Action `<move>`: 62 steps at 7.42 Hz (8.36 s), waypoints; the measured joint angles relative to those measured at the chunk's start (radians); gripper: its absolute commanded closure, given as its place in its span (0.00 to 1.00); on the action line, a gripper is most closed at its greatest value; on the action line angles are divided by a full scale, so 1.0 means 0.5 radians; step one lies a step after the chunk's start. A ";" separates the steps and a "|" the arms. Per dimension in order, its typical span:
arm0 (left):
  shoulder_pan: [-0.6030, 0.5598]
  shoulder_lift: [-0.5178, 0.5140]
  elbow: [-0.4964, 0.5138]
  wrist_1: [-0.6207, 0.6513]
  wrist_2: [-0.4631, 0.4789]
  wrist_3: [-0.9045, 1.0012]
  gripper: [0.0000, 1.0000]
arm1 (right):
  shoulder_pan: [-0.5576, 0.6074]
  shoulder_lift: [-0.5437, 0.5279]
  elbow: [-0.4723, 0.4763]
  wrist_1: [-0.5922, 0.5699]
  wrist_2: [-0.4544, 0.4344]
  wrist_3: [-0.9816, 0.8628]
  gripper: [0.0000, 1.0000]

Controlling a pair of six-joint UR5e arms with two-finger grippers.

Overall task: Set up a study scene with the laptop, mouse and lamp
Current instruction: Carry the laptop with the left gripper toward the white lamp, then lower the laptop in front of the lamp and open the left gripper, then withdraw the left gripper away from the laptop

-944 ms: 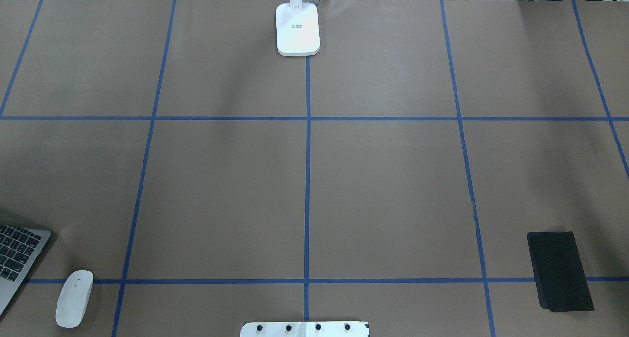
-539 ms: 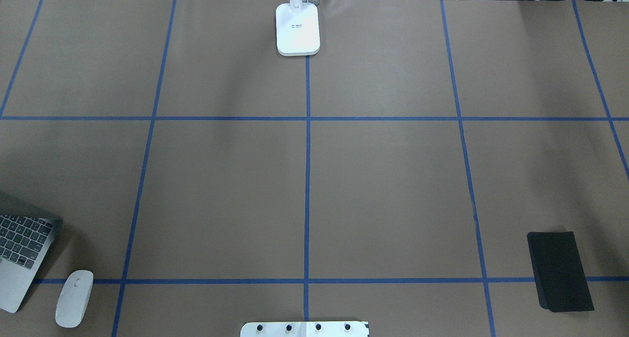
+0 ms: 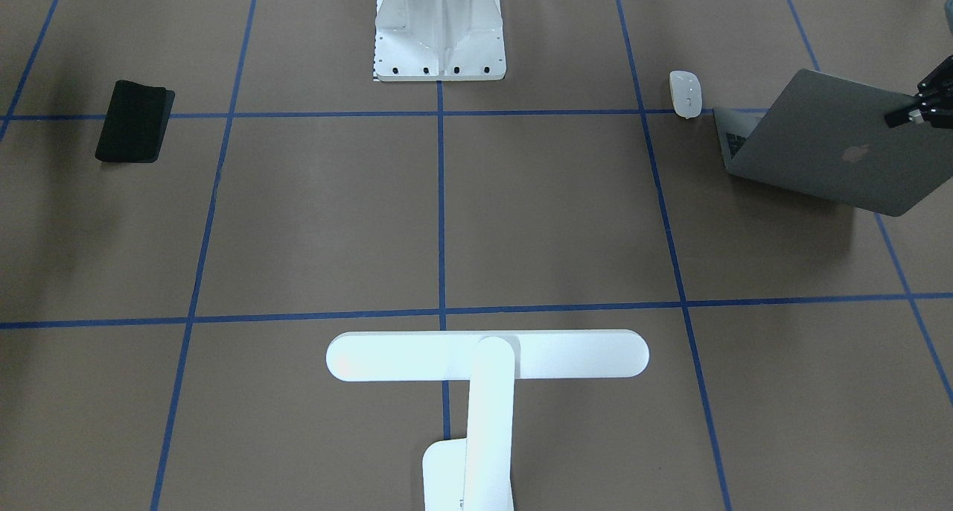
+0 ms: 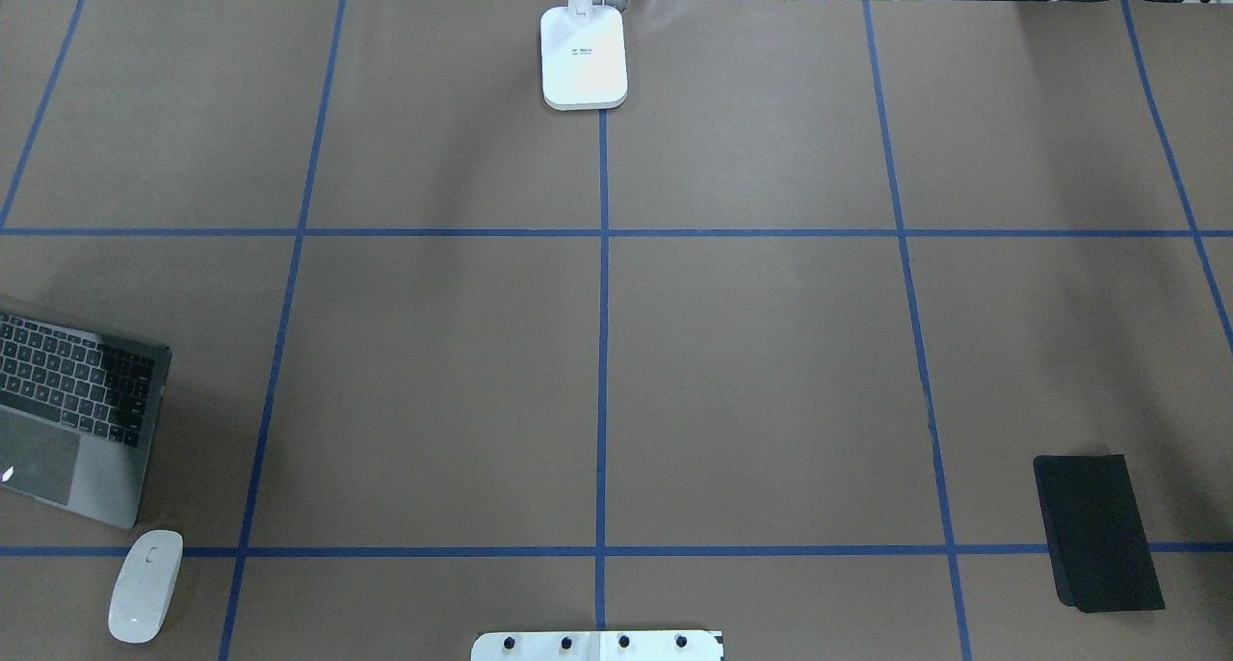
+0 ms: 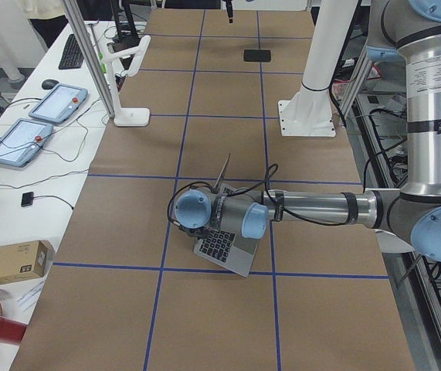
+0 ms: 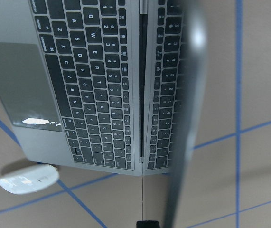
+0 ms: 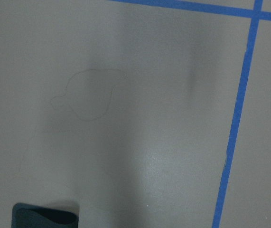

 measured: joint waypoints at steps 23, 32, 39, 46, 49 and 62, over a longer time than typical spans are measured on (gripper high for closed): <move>1.126 -1.700 0.596 -0.824 1.402 -2.196 1.00 | -0.002 -0.145 -0.019 -0.014 -0.025 -0.019 0.00; 1.360 -1.885 0.957 -1.311 2.065 -2.420 1.00 | -0.005 -0.129 -0.063 -0.011 -0.019 -0.020 0.00; 1.504 -1.948 1.045 -1.368 2.431 -2.520 1.00 | -0.005 -0.134 -0.071 -0.008 -0.007 -0.020 0.00; 1.471 -1.938 1.023 -1.465 2.435 -2.428 0.37 | -0.005 -0.135 -0.080 -0.005 -0.002 -0.020 0.00; 1.444 -1.645 0.641 -1.458 2.289 -2.277 0.37 | -0.003 -0.135 -0.079 -0.009 -0.002 -0.020 0.00; 0.502 -0.847 0.265 -1.209 0.870 -0.428 0.36 | -0.288 -0.054 -0.159 0.004 0.656 0.108 0.00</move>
